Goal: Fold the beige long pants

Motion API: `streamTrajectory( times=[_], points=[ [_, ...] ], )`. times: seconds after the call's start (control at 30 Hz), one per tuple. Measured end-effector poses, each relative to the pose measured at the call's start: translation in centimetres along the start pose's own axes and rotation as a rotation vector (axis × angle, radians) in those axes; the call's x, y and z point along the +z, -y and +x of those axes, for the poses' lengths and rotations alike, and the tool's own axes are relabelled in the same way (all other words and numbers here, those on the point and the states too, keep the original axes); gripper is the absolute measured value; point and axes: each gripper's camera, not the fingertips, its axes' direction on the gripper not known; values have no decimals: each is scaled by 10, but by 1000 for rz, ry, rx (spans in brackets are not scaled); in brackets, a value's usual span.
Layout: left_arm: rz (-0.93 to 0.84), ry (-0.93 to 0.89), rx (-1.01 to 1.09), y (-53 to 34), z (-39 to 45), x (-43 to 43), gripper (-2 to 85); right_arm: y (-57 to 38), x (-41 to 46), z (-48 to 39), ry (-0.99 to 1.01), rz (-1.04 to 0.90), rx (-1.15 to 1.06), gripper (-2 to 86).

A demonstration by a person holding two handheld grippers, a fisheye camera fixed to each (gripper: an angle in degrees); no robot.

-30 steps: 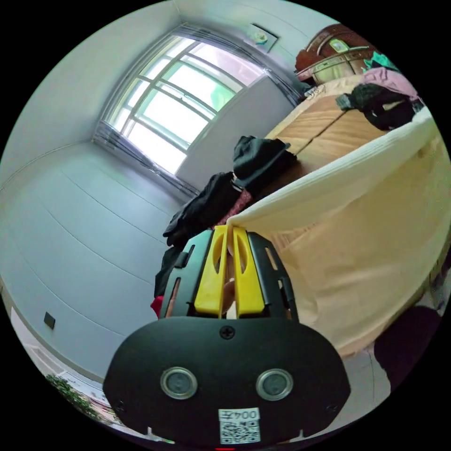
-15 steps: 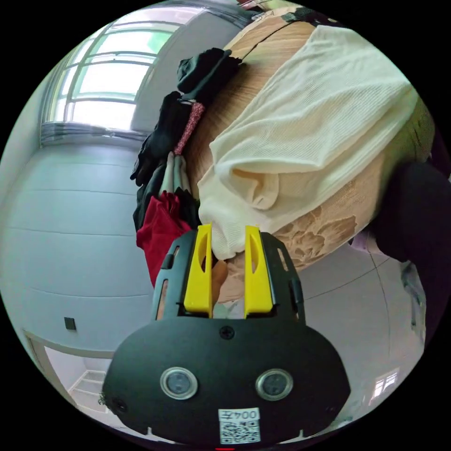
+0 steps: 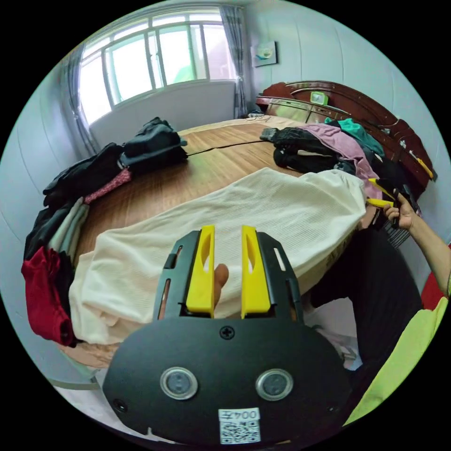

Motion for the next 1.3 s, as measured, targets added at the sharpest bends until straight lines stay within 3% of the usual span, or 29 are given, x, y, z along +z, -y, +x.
streamTrajectory(
  times=[0.23, 0.33, 0.5, 0.63, 0.7, 0.8, 0.87, 1.03, 1.17, 1.3],
  points=[
    [-181, -79, -137, 0, -10, 75, 65, -45, 12, -10, -59, 17, 47, 207],
    [-85, -74, -160, -18, -20, 66, 64, -49, 21, -6, 25, 30, 65, 209],
    [-54, -57, -159, -27, -31, 56, 62, -43, 36, -38, -46, 43, 44, 206],
    [-36, -85, -193, -34, -49, 48, 56, -45, 64, -70, -155, 56, 31, 196],
    [-32, -100, -214, -36, -57, 45, 51, -46, 78, -91, -282, 36, 25, 132],
    [-40, -118, -239, -35, -69, 40, 39, -55, 88, -164, -404, 52, -134, 81],
    [-50, -130, -259, -33, -76, 36, 34, -69, 94, -252, -463, 100, -407, 76],
    [-65, -217, -409, -18, -95, 32, 24, -44, 81, -333, -441, 183, -673, 76],
    [-67, -276, -381, 6, -72, 44, 21, -20, 83, -302, -589, 217, -666, 83],
    [-74, -262, -338, 20, -52, 46, 21, 2, 97, -241, -663, 15, -426, 91]
  ],
)
